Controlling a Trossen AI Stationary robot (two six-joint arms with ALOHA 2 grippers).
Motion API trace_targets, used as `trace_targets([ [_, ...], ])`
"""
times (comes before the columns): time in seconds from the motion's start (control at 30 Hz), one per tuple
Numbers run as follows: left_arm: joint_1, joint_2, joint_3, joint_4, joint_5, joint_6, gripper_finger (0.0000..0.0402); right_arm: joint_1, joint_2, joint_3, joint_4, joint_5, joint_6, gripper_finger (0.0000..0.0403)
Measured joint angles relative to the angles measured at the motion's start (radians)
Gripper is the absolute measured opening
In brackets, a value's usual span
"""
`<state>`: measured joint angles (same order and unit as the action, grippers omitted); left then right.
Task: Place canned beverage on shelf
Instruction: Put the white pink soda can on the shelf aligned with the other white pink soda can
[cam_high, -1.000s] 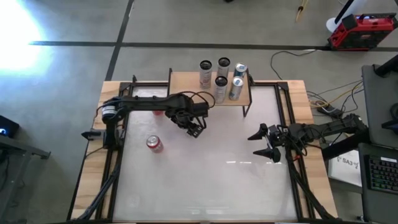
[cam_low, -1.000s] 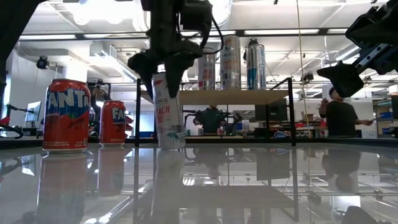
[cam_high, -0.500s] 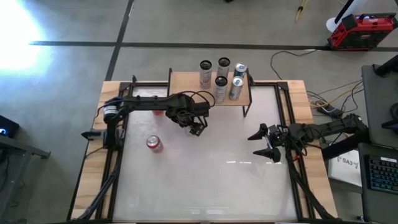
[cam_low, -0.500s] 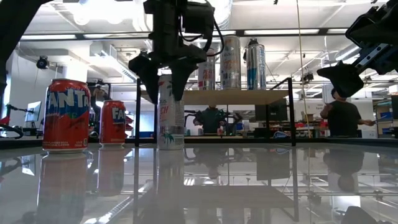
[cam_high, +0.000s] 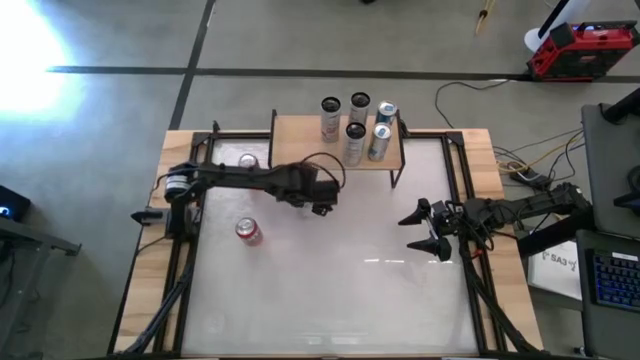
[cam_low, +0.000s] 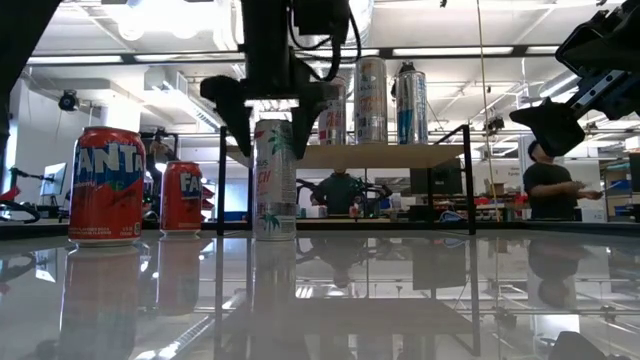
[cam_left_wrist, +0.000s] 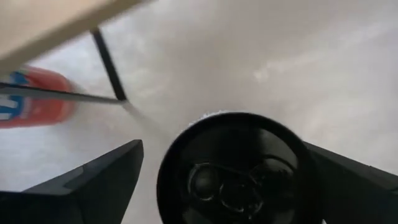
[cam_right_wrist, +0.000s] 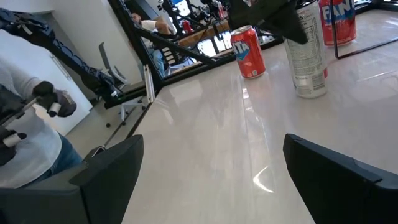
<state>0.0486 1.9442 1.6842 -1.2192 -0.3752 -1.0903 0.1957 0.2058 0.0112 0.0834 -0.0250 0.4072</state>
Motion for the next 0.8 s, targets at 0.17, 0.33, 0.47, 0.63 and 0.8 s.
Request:
trace_targets([
  [0.17,-0.095,0.000,-0.013,0.001,-0.235,-0.163,0.0399,0.000,0.000,0.000,0.000,0.000,0.000,0.0370],
  [0.33,-0.195,-0.001,-0.068,0.004,-0.504,-0.363,0.0400,0.000,0.000,0.000,0.000,0.000,0.000,0.0370],
  [0.47,-0.261,-0.001,-0.162,0.010,-0.670,-0.544,0.0400,0.000,0.000,0.000,0.000,0.000,0.000,0.0370],
  [0.63,-0.316,-0.001,-0.297,0.092,-0.855,-0.668,0.0400,0.000,0.000,0.000,0.000,0.000,0.000,0.0370],
  [0.8,-0.328,-0.001,-0.410,0.295,-0.966,-0.644,0.0400,0.000,0.000,0.000,0.000,0.000,0.000,0.0370],
])
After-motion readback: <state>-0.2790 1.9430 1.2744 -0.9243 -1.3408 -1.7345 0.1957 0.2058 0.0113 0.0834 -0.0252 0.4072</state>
